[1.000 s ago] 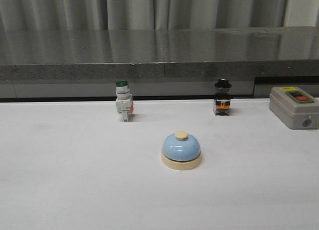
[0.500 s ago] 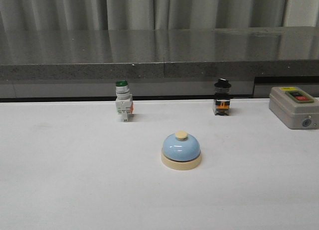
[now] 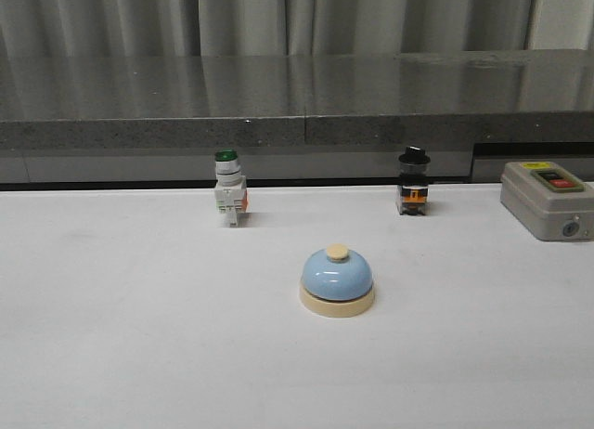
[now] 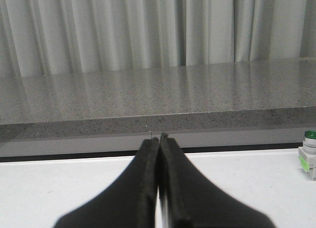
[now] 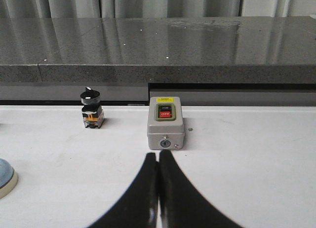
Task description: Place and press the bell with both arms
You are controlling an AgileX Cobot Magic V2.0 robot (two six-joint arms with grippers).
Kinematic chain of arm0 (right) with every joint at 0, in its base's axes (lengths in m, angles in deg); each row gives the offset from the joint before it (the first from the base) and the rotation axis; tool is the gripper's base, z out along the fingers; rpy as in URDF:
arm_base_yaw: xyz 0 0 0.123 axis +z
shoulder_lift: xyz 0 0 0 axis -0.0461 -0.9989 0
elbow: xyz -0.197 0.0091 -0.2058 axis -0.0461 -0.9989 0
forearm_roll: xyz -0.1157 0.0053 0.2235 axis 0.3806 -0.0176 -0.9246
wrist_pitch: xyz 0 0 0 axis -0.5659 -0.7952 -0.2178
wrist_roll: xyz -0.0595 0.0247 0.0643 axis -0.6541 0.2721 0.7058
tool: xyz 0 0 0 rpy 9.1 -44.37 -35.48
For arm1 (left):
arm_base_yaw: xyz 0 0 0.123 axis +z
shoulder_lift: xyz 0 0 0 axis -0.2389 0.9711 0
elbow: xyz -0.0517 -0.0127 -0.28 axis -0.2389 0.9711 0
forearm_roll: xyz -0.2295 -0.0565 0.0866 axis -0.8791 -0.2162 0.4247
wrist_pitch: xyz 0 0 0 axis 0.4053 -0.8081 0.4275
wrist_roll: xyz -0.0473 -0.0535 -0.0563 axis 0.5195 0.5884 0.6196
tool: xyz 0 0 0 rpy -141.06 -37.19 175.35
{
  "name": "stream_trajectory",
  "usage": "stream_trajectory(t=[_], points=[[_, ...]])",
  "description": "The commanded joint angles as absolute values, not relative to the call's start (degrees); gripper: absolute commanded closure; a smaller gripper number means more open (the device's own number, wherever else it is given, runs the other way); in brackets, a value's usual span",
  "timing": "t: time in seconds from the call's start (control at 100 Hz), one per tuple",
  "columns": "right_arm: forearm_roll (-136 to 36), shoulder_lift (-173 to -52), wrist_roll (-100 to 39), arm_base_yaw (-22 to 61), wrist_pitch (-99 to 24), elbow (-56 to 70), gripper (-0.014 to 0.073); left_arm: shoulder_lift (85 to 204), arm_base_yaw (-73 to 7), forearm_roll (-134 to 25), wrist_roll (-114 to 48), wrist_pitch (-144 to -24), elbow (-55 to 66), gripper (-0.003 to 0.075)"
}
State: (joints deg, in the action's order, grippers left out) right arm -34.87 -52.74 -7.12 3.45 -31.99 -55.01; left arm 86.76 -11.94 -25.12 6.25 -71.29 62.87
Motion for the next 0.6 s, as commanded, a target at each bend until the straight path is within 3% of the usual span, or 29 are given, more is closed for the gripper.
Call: stream_trajectory(t=[0.0,0.42,0.59], points=[[-34.08,-52.03,-7.31,3.5,-27.12,-54.06,0.0654,85.08,-11.77,-25.59,6.97,-66.31,65.39,0.074],[-34.08,-52.03,-7.31,3.5,-26.99,-54.06,0.0654,85.08,-11.77,-25.59,6.97,-66.31,65.39,0.074],[-34.08,-52.03,-7.31,3.5,-20.54,-54.06,0.0654,85.08,-11.77,-25.59,6.97,-66.31,65.39,0.074]])
